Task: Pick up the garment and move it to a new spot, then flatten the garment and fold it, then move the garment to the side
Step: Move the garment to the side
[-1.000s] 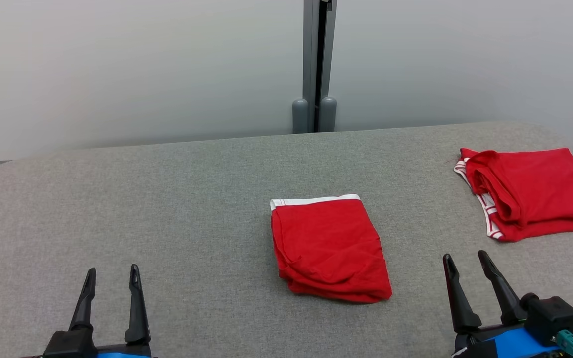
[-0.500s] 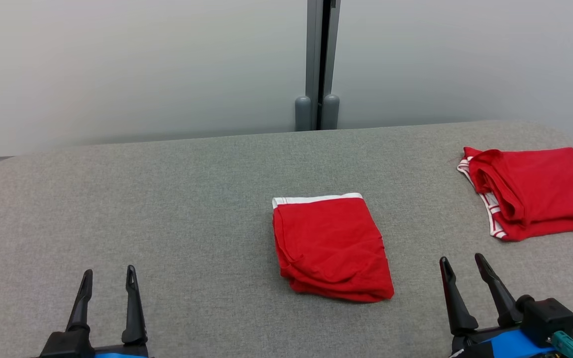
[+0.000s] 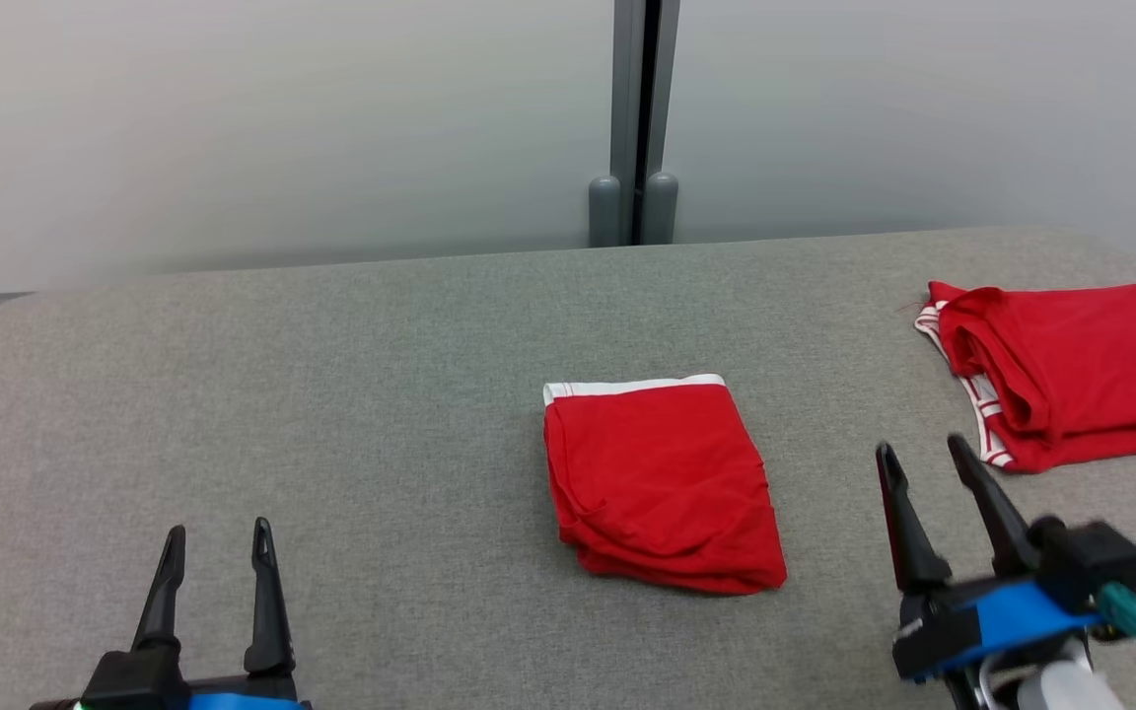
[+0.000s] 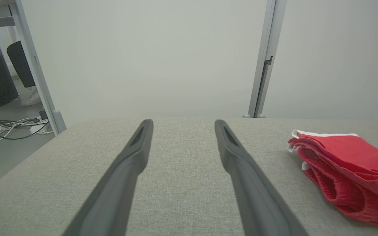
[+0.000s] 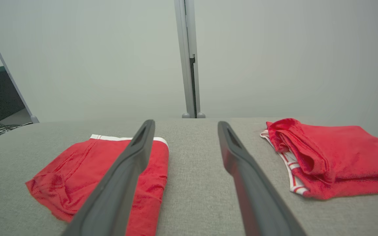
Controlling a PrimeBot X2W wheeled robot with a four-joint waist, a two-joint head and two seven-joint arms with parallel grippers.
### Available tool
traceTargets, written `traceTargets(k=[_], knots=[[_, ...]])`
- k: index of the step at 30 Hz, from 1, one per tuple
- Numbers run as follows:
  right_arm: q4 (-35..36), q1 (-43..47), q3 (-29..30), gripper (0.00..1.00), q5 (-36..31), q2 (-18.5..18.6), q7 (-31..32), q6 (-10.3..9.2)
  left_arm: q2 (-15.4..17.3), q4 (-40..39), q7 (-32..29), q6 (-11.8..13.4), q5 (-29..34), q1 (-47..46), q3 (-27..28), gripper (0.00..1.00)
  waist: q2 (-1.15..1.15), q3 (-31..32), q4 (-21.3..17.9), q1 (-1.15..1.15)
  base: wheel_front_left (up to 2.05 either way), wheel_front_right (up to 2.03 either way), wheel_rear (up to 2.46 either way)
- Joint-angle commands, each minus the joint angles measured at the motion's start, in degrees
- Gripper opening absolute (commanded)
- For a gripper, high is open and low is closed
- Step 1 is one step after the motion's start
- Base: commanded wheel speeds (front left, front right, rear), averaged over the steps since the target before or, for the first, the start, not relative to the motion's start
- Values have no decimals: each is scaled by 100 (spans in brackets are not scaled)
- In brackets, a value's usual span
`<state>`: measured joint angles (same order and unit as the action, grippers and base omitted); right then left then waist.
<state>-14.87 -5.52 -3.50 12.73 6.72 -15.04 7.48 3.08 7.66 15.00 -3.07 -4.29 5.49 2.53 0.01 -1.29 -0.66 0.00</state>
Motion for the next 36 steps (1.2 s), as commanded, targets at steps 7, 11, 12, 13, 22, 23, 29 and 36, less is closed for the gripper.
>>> traceTargets(k=[7,11,12,13,22,23,29,36], knots=[[-785,-1149,-437,100,-48,185,143,3,-4,48,23,-57,51,-319,-50,100,-1,-214,193,0,0,0,0],[-1415,-1713,-635,100,15,227,356,2,-7,53,23,-68,43,-434,-74,100,-1,-362,355,0,0,0,0],[-1581,-1821,-663,100,25,237,405,2,-8,62,23,-69,40,-461,-91,100,-1,-405,407,0,0,0,0],[-1751,-1922,-695,100,54,227,438,2,-9,68,23,-62,34,-485,-95,100,-1,-438,446,0,0,0,0],[-3256,-2445,-1014,100,362,290,652,2,-18,99,23,-10,-23,-629,-177,100,-1,-722,759,0,0,0,0],[-3402,-2461,-1062,100,407,283,680,2,-17,102,23,-4,-27,-636,-185,100,-1,-748,776,0,0,0,0],[-3982,-2542,-1373,100,625,212,716,2,-19,121,23,22,-58,-693,-223,100,-1,-833,813,0,0,0,0],[-4490,-2451,-1736,100,911,35,773,4,-21,163,23,61,-104,-739,-284,100,-1,-844,776,0,0,0,0]])
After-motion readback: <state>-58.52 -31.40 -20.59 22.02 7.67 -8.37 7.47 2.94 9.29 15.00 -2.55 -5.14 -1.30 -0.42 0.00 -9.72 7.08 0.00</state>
